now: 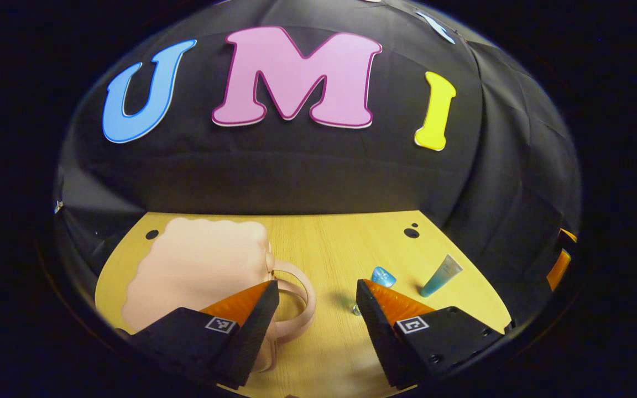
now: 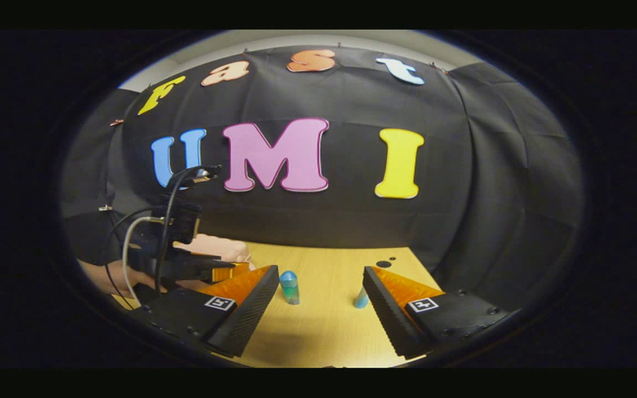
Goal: First open the suitcase, pack the skin care products into it, and then close the suitcase.
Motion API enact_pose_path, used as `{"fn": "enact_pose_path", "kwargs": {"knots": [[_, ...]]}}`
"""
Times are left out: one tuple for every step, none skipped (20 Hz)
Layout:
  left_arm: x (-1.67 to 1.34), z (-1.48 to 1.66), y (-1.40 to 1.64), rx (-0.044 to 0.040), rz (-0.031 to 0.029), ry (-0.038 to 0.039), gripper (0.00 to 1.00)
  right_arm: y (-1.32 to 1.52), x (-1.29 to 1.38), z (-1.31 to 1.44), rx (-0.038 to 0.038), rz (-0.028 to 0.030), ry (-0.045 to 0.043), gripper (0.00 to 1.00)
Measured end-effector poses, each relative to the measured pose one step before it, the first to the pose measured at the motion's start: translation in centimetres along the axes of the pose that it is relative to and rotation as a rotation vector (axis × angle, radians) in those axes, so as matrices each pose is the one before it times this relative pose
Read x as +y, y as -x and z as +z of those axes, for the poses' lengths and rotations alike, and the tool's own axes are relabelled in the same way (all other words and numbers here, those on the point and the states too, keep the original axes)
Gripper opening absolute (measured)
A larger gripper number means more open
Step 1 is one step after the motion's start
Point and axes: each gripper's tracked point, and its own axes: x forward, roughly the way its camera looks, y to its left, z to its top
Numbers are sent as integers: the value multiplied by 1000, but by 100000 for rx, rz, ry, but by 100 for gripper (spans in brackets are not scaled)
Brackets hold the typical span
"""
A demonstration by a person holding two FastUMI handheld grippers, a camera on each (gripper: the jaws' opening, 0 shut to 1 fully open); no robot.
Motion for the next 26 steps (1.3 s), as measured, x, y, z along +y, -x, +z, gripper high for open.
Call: {"fn": "enact_pose_path", "kwargs": {"knots": [[152, -469, -1218, 2283, 489, 945, 86, -705, -271, -382, 1340, 1133, -683, 96], [223, -790, -1283, 3134, 518, 305, 86, -634, -57, -129, 832, 1866, -735, 97], [65, -663, -1050, 3216, 562, -418, 85, -555, 45, 85, 633, 2324, -1710, 97], [-51, -576, -899, 2478, -516, -222, 84, -457, -7, 81, 275, 2182, -1708, 97], [-10, -265, -940, 1703, 176, -150, 82, -468, -71, 94, -97, 1505, -1192, 97], [330, -425, -845, 1861, 1855, -125, 80, -408, -231, 73, -2, 911, -425, 96], [350, 13, -778, 1456, 2657, -1248, 77, -391, -169, -194, 657, 538, -104, 96], [-124, 23, -614, 174, 44, -760, 75, -367, -177, -473, 1406, 413, 109, 97], [-306, -207, -558, 2105, -645, 391, 61, -329, -219, -595, 1630, 319, -15, 98], [-187, -313, -448, 1767, 750, 295, 58, -72, -85, -342, 1235, 313, -123, 99], [140, -403, -616, 2315, 1372, 17, 57, -83, -233, -178, 712, -193, -72, 98], [156, -797, -876, 3064, 1448, 500, 57, -4, -291, -264, 363, -467, 18, 99], [651, -956, -568, 4378, 3656, 1439, 49, -19, -234, -163, 332, -487, 22, 99], [268, -426, -514, 2685, 1688, 1009, 37, -74, -239, -96, 123, -496, -16, 99], [82, 390, -556, -605, 296, -1446, 22, 63, -216, 4, -56, -576, -248, 99], [-142, -16, 164, 655, -76, -1747, 16, 26, -232, -72, 71, -600, -539, 98], [24, -25, 1, 752, 168, -1220, 17, 15, -179, -27, 46, -502, -642, 99], [-59, 0, -44, 330, -178, 619, 15, -4, -30, -240, 444, -491, -662, 98], [-62, 166, 106, -242, -1174, 1953, 12, -24, -111, -266, 894, -321, -388, 98], [-105, 303, 280, -755, -2074, 3052, 11, -18, -96, -184, 672, -396, -229, 98], [-234, 429, 528, -962, -2442, 2751, 8, 130, -73, 10, 36, -431, -160, 98], [-132, 427, 433, -1073, -1548, 1682, 7, 65, 1, 168, -488, -223, -49, 98], [4, 532, 433, -1355, -681, -183, 6, 68, 99, 259, -668, -7, 120, 98], [130, 628, 498, -1694, -219, -815, 7, 137, 157, 42, -539, 182, 214, 99], [311, 794, 878, -1550, 17, -235, 7, 122, 288, 107, -292, 423, 176, 99], [25, 1015, 1216, -1756, -1698, 1730, 7, 104, 284, -62, -81, 273, 111, 99]]}}
